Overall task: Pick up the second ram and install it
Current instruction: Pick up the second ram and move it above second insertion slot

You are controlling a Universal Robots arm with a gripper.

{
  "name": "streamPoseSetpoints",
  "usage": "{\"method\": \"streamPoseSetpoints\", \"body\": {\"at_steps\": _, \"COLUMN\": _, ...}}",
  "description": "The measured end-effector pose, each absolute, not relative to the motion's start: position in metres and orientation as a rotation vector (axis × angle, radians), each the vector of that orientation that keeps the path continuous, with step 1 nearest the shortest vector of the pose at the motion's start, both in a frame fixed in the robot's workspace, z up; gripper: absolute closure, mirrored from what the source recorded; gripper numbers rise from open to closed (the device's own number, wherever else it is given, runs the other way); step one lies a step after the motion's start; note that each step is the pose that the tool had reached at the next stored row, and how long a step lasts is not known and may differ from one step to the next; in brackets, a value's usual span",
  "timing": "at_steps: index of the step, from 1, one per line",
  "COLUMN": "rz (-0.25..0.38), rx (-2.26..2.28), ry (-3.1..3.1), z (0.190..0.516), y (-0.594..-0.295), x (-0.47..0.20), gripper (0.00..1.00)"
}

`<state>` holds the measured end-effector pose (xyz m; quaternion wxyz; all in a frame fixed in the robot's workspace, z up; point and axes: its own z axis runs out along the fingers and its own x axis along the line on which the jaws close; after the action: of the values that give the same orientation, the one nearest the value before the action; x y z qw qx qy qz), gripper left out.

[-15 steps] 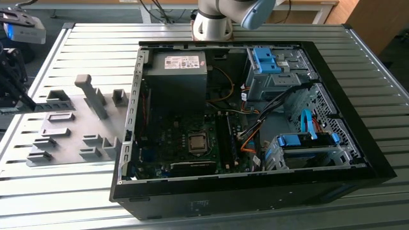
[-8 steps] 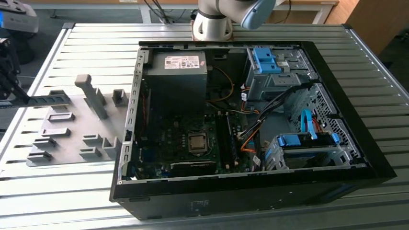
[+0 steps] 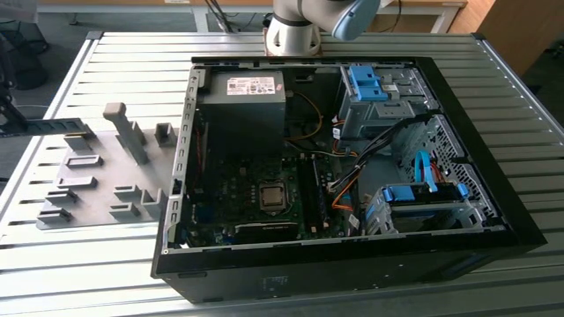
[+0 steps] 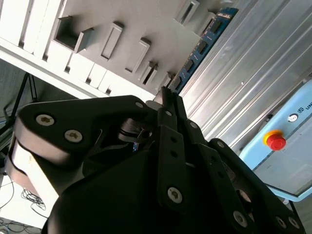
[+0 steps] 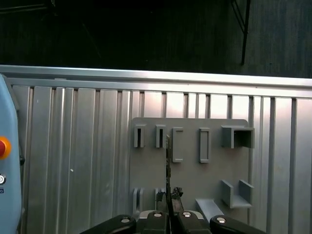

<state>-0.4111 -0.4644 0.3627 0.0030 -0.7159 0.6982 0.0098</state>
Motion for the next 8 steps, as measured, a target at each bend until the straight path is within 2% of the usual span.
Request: {"method": "streamPoseSetpoints", "body": {"at_steps": 8, "rz": 0.031, "rx": -2.245, "ry": 2.189, "z": 0.3690, "y": -0.4644, "x": -0.4111, "gripper": 0.86}}
